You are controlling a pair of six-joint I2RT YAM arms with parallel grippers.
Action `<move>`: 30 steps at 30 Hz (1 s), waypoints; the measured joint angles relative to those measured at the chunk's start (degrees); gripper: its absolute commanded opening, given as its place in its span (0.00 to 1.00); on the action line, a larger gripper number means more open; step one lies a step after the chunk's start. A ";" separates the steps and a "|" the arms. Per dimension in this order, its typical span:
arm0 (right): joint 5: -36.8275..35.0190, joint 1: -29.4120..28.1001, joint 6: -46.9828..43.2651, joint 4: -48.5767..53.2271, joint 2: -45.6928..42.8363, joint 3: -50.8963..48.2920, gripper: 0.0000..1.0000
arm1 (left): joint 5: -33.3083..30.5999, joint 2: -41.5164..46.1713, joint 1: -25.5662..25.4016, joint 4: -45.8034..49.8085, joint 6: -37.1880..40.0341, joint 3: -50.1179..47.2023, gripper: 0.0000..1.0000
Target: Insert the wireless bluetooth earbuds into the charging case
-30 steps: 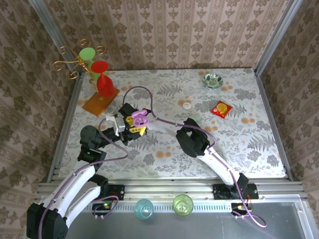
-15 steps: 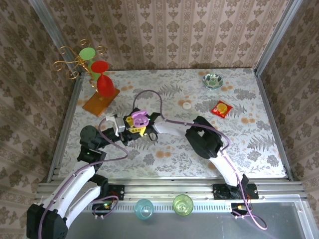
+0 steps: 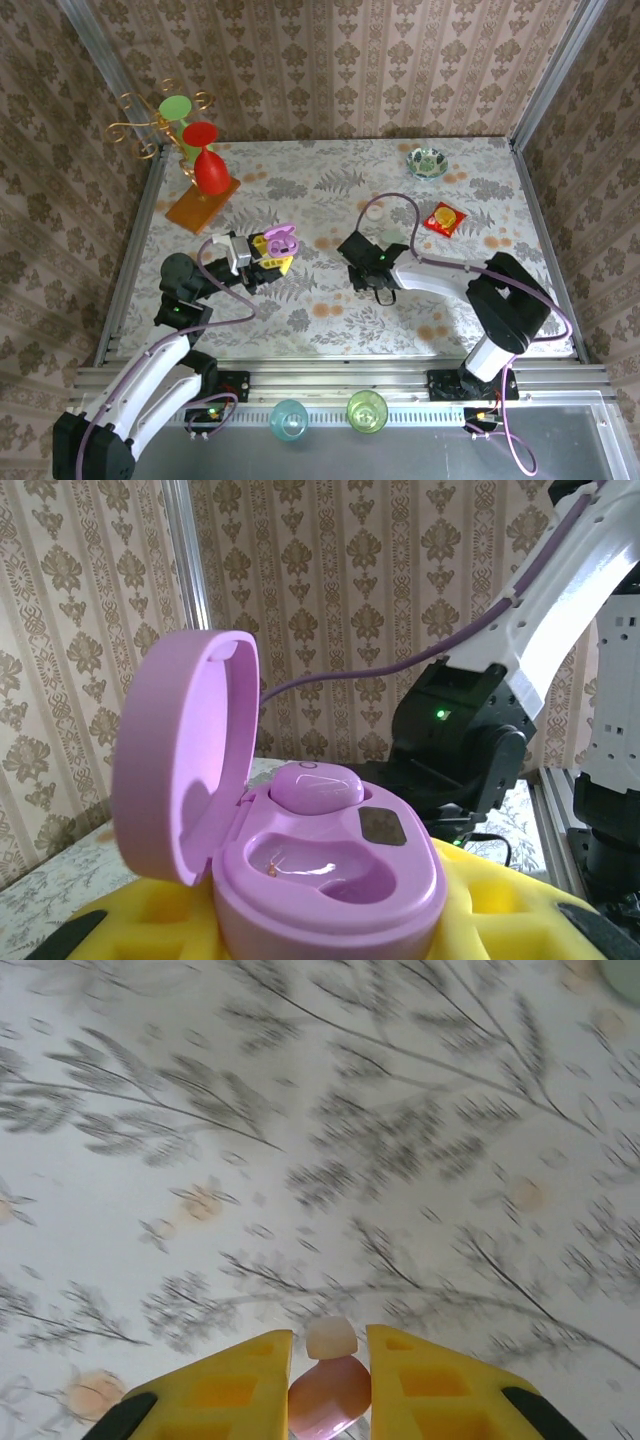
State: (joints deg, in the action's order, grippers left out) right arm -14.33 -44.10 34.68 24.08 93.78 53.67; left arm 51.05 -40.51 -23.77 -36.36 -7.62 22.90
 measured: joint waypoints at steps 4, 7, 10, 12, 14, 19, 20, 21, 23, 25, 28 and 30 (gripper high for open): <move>-0.07 0.72 2.67 1.64 -0.50 -2.01 0.23 | -0.09 -0.70 -0.72 -0.02 0.39 0.00 0.23; 0.24 0.79 3.78 1.95 -0.44 -2.10 0.24 | -0.33 -1.44 -1.36 0.00 0.66 0.00 0.23; 1.29 0.79 4.61 1.90 -0.24 -2.10 0.26 | -0.59 -1.77 -1.70 0.02 0.92 0.00 0.23; 1.97 0.79 4.83 1.86 0.09 -2.12 0.26 | -0.81 -1.77 -1.70 0.15 1.14 0.00 0.23; 2.75 0.79 5.14 1.73 0.33 -2.43 0.26 | -0.98 -1.77 -1.70 0.17 1.29 0.00 0.23; 4.22 0.79 6.08 1.79 0.79 -2.64 0.32 | -1.40 -1.77 -1.70 0.24 1.46 0.00 0.23; 4.52 0.79 6.10 1.79 0.79 -2.67 0.34 | -1.40 -1.79 -1.70 0.33 1.46 0.00 0.23; 4.87 0.79 6.10 1.77 0.79 -2.67 0.36 | -1.40 -1.77 -1.70 0.39 1.51 0.00 0.23; 5.60 0.79 6.08 1.60 0.76 -2.67 0.39 | -1.42 -1.79 -1.70 0.42 1.70 0.00 0.23; 6.25 0.79 6.08 1.44 0.68 -2.67 0.40 | -1.49 -1.79 -1.70 0.42 1.86 0.00 0.23; 7.78 0.68 6.16 1.46 0.28 -2.75 0.42 | -1.60 -1.81 -1.70 0.42 1.90 0.00 0.23; 8.92 0.37 6.34 1.44 -0.13 -2.93 0.42 | -1.60 -1.81 -1.70 0.42 1.92 0.00 0.23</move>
State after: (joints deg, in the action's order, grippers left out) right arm -5.41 -43.72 41.01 25.52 93.65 50.74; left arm 49.45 -42.33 -25.47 -35.94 -5.69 22.90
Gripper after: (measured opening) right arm 0.417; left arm 0.351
